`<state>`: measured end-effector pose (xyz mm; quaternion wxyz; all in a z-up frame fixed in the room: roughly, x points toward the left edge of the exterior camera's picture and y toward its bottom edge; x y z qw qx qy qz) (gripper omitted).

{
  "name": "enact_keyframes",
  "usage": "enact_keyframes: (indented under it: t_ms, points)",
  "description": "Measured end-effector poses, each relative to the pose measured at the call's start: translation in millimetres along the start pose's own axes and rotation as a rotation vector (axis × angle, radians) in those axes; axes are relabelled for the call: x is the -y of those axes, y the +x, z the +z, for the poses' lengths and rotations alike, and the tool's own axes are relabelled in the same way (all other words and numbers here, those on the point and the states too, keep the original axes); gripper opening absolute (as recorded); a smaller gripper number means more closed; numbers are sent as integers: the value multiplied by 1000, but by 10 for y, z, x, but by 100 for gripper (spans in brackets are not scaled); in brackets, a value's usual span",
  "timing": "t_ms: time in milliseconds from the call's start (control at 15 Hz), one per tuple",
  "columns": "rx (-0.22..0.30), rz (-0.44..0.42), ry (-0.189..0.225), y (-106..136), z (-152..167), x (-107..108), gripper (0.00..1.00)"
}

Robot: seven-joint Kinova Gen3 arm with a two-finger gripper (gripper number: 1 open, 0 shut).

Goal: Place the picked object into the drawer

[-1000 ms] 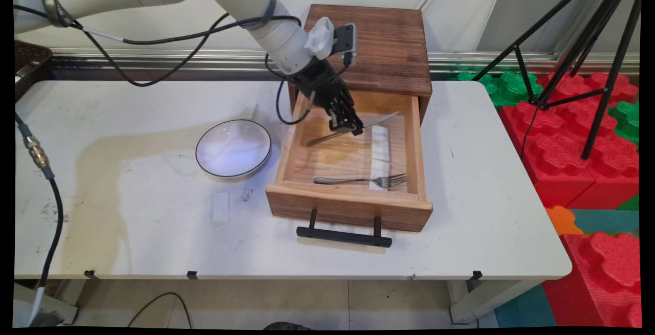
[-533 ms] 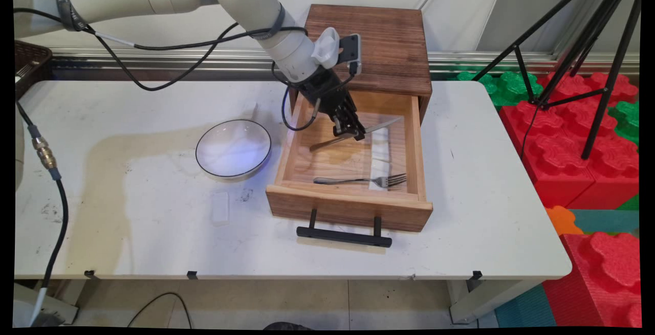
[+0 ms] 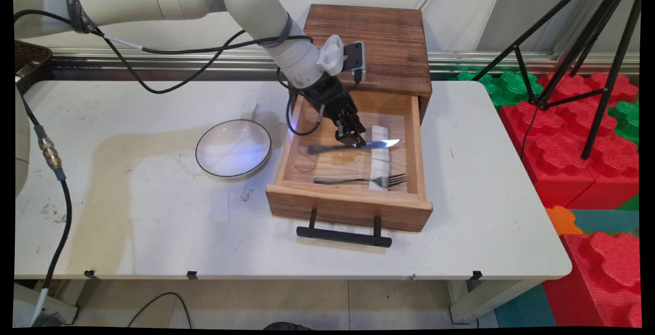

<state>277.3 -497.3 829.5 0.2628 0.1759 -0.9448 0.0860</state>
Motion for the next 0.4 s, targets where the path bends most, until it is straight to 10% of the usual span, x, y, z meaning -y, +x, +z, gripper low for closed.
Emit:
enact_keyframes:
  t_ms: [400]
  points:
    - [-7, -10, 29, -16, -8, 23, 100]
